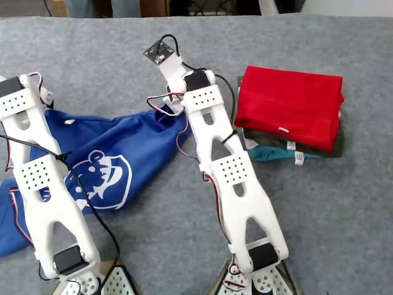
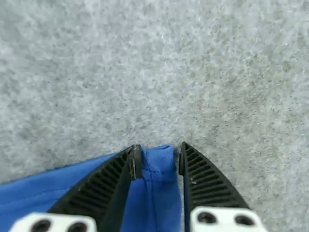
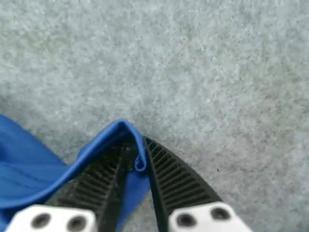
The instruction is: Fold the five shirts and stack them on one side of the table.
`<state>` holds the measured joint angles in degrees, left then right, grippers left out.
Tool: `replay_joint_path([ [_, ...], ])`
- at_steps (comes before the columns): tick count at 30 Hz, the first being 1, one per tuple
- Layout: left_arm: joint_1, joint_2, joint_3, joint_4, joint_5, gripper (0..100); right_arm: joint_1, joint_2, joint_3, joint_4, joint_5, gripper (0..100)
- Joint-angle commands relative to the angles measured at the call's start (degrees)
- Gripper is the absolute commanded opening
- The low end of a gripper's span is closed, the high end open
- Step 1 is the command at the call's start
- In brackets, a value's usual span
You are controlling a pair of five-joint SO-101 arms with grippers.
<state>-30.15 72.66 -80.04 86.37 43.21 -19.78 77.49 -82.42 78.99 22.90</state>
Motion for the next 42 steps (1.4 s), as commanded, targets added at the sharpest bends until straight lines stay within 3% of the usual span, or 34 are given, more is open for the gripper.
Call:
replay_joint_path([
  [1, 0.4, -0.1, -0.9, -0.7, 0.1, 9, -0.1, -0.2, -2.0, 0.1, -0.1, 1.5],
  [14, 0.0, -0.3, -1.7, 0.0, -5.1, 3, -0.1, -0.6, -2.0, 0.0, -0.4, 1.5],
  [23, -1.4, -5.7, -15.6, 11.9, -16.8, 3, -1.5, -10.1, -13.1, 12.4, -1.2, 1.5],
  [28, -3.0, -14.0, -15.6, 11.9, -22.3, 3, -1.5, -24.4, -13.3, 16.7, -6.4, 1.5],
  [42, -9.2, -52.1, -15.4, 14.5, -26.4, 3, -9.4, -58.2, -13.1, 16.4, -7.0, 1.4],
])
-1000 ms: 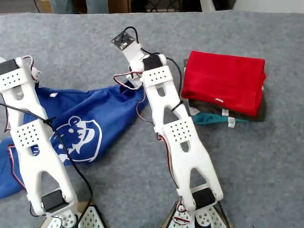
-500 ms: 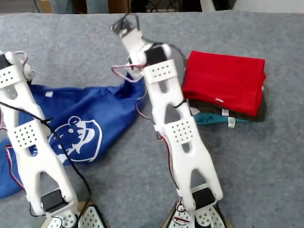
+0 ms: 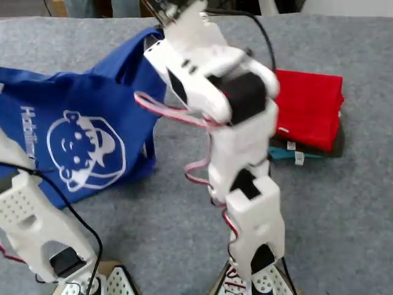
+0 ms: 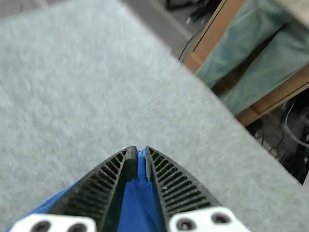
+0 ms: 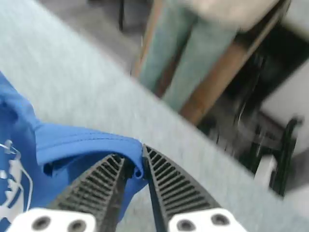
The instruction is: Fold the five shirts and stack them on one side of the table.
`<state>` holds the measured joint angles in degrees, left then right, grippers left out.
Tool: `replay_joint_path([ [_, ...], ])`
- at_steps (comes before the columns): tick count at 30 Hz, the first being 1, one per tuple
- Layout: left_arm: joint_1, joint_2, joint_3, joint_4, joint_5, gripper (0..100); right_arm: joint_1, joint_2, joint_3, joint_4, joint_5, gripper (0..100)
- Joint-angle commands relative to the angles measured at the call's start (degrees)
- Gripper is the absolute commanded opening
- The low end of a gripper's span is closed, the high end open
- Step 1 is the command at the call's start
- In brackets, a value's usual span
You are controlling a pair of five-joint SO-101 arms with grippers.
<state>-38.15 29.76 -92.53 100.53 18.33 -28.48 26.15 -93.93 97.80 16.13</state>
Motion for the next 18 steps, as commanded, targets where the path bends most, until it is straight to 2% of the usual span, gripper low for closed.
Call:
replay_joint_path([
  [1, -2.5, -11.6, -2.9, 0.4, -1.6, 3, -0.6, -8.6, -1.3, -3.4, -0.3, 1.4],
  [5, -7.3, -20.2, -1.9, 0.4, -1.8, 3, -0.6, -14.1, -1.2, -6.5, -0.3, 1.3],
  [12, -16.5, -36.3, 14.7, 0.4, -7.3, 3, -0.7, -22.4, -1.1, -11.2, -0.2, 1.3],
  [15, -17.3, -44.7, 23.3, 0.4, -9.0, 3, -0.7, -25.1, -0.8, -9.4, -0.2, 1.3],
  [18, -15.3, -52.9, 32.5, 0.4, -9.8, 3, -0.7, -27.9, 2.0, -6.0, -0.2, 1.3],
])
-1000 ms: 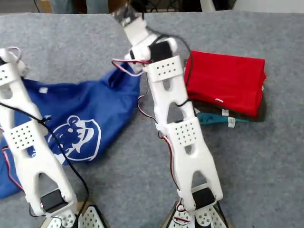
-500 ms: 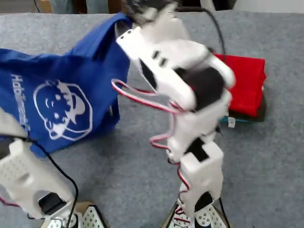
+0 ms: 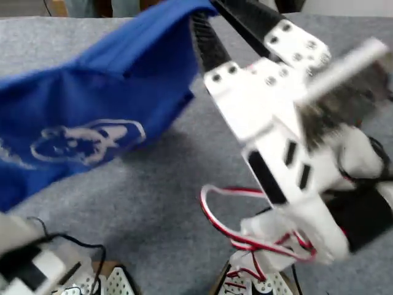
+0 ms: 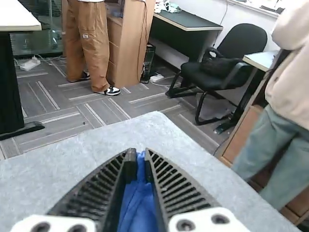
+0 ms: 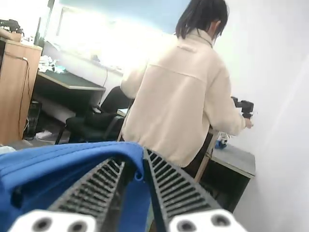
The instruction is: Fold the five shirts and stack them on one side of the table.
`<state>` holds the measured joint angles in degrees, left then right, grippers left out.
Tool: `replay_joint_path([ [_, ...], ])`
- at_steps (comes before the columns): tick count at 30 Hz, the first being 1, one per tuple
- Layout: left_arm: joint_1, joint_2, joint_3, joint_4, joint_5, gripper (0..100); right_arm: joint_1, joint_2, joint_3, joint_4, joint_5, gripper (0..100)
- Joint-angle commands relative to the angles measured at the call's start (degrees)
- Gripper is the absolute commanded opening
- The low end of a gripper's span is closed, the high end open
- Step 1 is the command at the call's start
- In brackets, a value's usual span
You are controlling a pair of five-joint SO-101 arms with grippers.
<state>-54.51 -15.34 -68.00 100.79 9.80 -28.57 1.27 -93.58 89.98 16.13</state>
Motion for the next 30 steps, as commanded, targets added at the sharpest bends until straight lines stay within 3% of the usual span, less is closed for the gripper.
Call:
replay_joint_path([
  [1, 2.2, -10.8, 11.0, 0.1, -1.3, 3, -0.6, -4.2, 3.1, 2.9, -0.2, 1.3],
  [8, 10.4, -27.7, 33.0, -0.1, -1.4, 3, -0.5, -13.8, 13.7, 3.3, 2.4, 1.3],
  [20, 10.4, -43.5, 50.9, -6.1, -1.3, 3, -0.3, -23.3, 25.9, -12.9, 12.1, 1.3],
  [30, 0.6, -52.7, 60.9, -17.2, -1.5, 3, -0.5, -23.3, 30.1, -17.2, 23.4, 1.3],
])
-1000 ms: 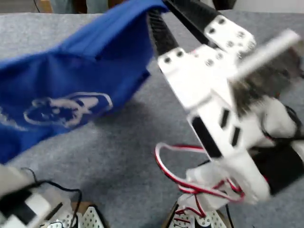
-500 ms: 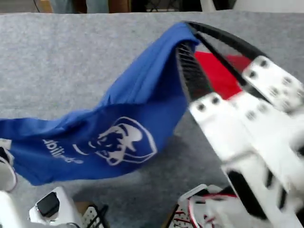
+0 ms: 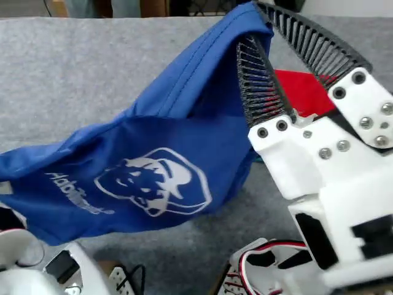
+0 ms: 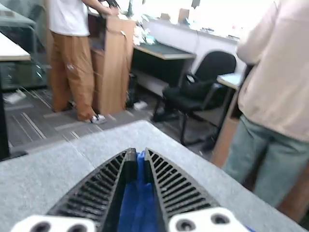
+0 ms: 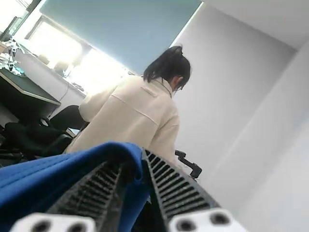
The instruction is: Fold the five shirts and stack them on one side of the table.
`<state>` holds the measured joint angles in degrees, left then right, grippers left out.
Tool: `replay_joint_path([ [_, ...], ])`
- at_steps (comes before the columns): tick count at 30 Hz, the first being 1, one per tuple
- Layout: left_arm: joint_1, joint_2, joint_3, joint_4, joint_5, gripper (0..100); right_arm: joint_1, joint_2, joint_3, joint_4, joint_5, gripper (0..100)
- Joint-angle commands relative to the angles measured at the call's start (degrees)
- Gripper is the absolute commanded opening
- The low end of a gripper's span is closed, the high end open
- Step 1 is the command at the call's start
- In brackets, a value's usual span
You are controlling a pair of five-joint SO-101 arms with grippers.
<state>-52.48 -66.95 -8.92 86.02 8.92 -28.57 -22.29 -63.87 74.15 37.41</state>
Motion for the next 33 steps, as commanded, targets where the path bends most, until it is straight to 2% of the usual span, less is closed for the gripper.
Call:
replay_joint_path([
  [1, -1.5, -1.6, 2.6, -2.4, -1.1, 3, -0.5, 0.2, 0.4, -1.4, 2.5, 1.3],
  [7, -1.5, -5.5, 8.6, -1.9, -2.6, 3, -0.6, 0.0, 0.1, -1.5, 4.4, 1.3],
  [17, -1.5, -13.0, 9.0, -1.0, -8.7, 3, -0.6, -3.0, -1.5, -1.1, 4.5, 1.4],
  [23, -1.4, -13.2, 13.7, 0.7, -8.3, 3, -0.4, -2.4, 3.6, -1.3, 4.5, 1.4],
  [26, -1.4, -12.8, 21.8, -6.8, -6.3, 3, -0.4, -1.2, 8.0, -1.9, 4.5, 1.4],
  [29, -1.2, -12.8, 32.0, -18.7, -6.2, 3, -0.4, 1.0, 14.4, -6.3, 4.4, 1.4],
  [33, 6.8, -11.5, 47.8, -38.7, -6.2, 3, 1.0, 5.4, 24.9, -16.9, 4.4, 1.4],
])
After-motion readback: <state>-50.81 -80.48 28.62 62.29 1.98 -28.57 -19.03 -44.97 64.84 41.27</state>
